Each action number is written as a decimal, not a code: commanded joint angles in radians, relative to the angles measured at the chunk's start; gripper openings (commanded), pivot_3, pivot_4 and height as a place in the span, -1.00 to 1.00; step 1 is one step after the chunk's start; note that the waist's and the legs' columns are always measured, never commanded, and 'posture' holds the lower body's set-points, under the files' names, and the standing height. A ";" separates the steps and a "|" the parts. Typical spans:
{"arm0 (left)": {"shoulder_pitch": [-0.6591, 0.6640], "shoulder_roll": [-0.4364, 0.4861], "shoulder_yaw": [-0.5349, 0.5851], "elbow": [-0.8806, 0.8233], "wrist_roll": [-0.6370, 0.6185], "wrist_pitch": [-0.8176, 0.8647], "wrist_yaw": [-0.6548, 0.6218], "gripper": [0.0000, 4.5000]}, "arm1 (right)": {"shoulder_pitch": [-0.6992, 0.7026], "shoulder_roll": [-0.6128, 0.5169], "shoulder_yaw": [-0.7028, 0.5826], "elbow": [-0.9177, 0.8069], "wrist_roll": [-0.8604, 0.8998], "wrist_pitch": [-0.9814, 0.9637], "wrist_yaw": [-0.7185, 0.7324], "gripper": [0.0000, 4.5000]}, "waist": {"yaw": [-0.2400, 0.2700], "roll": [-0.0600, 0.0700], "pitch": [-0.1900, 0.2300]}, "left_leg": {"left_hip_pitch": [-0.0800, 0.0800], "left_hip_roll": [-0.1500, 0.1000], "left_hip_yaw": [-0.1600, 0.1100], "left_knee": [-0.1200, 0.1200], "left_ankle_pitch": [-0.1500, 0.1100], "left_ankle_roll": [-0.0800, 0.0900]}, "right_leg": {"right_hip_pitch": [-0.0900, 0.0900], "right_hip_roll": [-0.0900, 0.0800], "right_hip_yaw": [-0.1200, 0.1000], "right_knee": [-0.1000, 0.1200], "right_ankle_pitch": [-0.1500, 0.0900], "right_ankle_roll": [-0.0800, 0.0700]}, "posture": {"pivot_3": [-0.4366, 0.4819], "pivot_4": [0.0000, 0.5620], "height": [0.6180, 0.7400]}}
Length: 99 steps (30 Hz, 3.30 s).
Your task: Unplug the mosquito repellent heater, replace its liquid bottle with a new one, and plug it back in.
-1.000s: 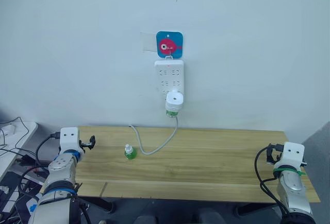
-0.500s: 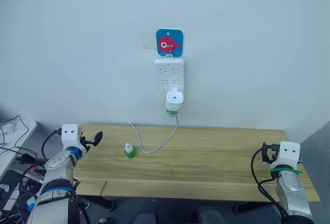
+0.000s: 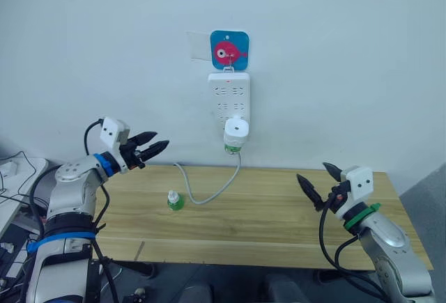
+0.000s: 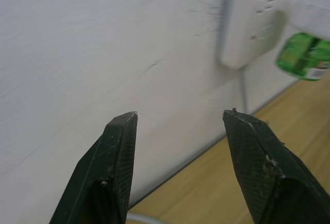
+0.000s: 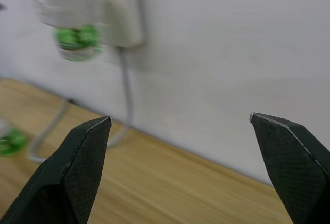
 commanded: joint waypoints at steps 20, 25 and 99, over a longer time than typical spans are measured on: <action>-0.526 -0.159 -0.145 0.503 0.137 -0.221 -0.175 0.22 | -0.179 0.077 0.115 -0.257 0.064 0.230 -0.134 1.00 | -0.005 -0.006 0.055 | -0.024 0.000 -0.003 0.005 0.000 0.000 | -0.019 0.000 -0.005 0.000 0.003 -0.004 | -0.09 -0.38 1.00; -0.586 -0.202 -0.141 0.594 0.164 -0.273 -0.174 0.22 | -0.172 0.076 0.110 -0.269 0.050 0.242 -0.162 1.00 | -0.004 -0.008 0.058 | -0.024 -0.001 -0.005 0.006 0.000 0.000 | -0.019 -0.001 -0.007 0.001 0.003 -0.004 | -0.12 -0.38 1.00; -0.604 -0.291 -0.099 0.567 0.167 -0.242 -0.228 -0.42 | -0.521 0.389 0.262 -0.087 -0.236 0.382 -0.447 0.31 | -0.034 -0.005 0.081 | -0.030 -0.002 -0.026 0.019 0.001 -0.001 | -0.016 -0.002 -0.025 0.010 0.003 -0.005 | -0.20 -0.34 1.00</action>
